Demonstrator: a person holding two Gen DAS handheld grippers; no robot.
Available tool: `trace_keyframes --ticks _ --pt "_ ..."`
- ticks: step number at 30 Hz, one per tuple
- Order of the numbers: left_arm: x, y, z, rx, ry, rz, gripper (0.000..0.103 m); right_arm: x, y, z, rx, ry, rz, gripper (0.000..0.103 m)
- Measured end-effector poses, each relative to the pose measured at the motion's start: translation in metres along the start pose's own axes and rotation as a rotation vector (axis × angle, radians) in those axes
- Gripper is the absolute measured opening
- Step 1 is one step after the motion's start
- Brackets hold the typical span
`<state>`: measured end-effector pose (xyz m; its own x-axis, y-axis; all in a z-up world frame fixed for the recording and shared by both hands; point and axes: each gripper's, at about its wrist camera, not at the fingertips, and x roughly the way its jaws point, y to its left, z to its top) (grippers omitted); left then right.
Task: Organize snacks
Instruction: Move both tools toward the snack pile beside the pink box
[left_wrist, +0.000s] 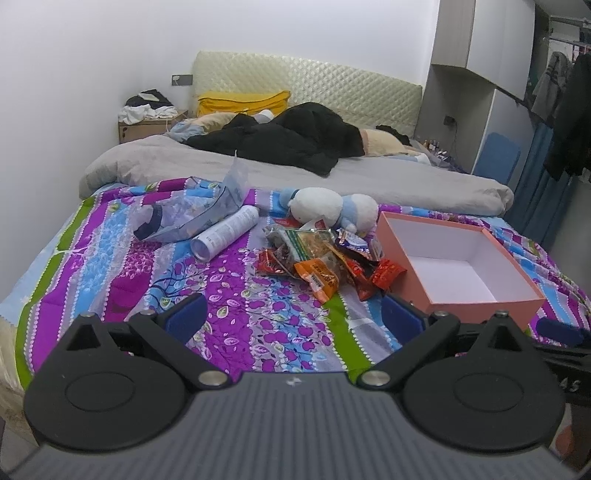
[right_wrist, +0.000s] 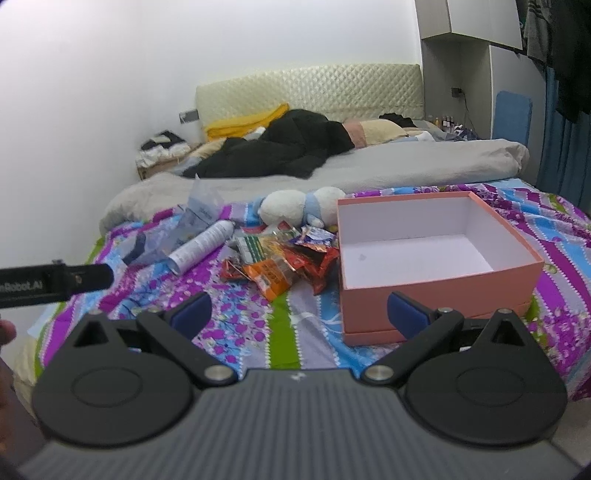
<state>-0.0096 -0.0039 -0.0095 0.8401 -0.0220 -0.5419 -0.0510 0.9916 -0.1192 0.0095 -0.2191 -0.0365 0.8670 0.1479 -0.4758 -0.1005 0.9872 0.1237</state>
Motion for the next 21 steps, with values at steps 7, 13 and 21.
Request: trace_keyframes --ticks 7,13,21 --pt "0.001 0.001 0.000 -0.004 0.003 -0.007 0.102 0.008 0.004 -0.008 0.006 0.026 0.004 0.103" --pt "0.004 0.004 -0.003 0.001 0.017 -0.011 0.102 0.013 0.002 -0.010 0.040 0.044 0.024 0.103" --pt "0.007 0.001 -0.007 0.019 0.015 -0.046 0.102 0.014 -0.004 -0.014 0.053 0.042 0.016 0.103"
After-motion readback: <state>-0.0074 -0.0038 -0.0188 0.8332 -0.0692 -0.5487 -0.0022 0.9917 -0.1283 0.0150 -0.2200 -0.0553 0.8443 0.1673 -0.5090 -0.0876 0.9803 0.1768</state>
